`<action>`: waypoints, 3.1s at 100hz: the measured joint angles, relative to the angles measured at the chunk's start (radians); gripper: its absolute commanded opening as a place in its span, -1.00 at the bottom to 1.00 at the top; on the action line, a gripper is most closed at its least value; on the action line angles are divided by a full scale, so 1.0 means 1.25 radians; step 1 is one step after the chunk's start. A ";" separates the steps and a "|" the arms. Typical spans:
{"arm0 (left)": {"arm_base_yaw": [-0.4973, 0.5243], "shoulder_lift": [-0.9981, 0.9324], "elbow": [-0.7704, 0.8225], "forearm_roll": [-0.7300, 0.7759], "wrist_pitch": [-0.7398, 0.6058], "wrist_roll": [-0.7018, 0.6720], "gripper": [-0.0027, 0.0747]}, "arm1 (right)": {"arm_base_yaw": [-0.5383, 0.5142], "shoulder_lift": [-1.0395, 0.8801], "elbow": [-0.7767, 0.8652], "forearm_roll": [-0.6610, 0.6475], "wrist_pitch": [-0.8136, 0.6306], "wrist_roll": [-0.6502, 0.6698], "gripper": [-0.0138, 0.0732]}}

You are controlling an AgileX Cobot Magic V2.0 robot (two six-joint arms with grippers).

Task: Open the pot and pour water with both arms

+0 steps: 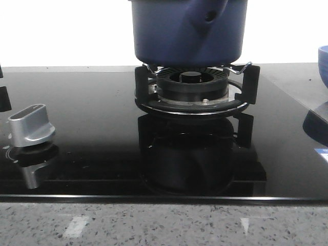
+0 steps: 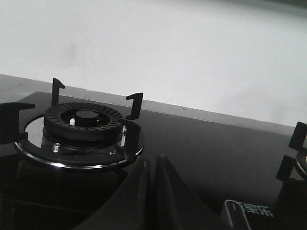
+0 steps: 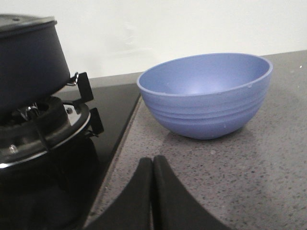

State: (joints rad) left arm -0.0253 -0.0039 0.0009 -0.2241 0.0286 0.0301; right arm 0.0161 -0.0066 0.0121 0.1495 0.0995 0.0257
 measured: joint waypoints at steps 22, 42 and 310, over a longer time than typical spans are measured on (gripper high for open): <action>0.000 0.000 0.000 -0.194 -0.014 0.000 -0.98 | 0.000 0.000 0.000 0.150 -0.019 0.000 -0.84; 0.000 0.000 0.000 -0.405 -0.023 0.000 -0.98 | 0.000 0.000 0.000 0.323 -0.030 0.000 -0.84; -0.178 1.127 -0.906 -1.028 0.682 1.141 0.00 | 0.000 0.389 -0.629 0.112 0.687 -0.047 0.20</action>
State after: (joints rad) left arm -0.2473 1.4047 -1.1322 -1.5088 0.8806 1.4568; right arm 0.0161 0.4796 -0.7741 0.2893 0.9579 -0.0332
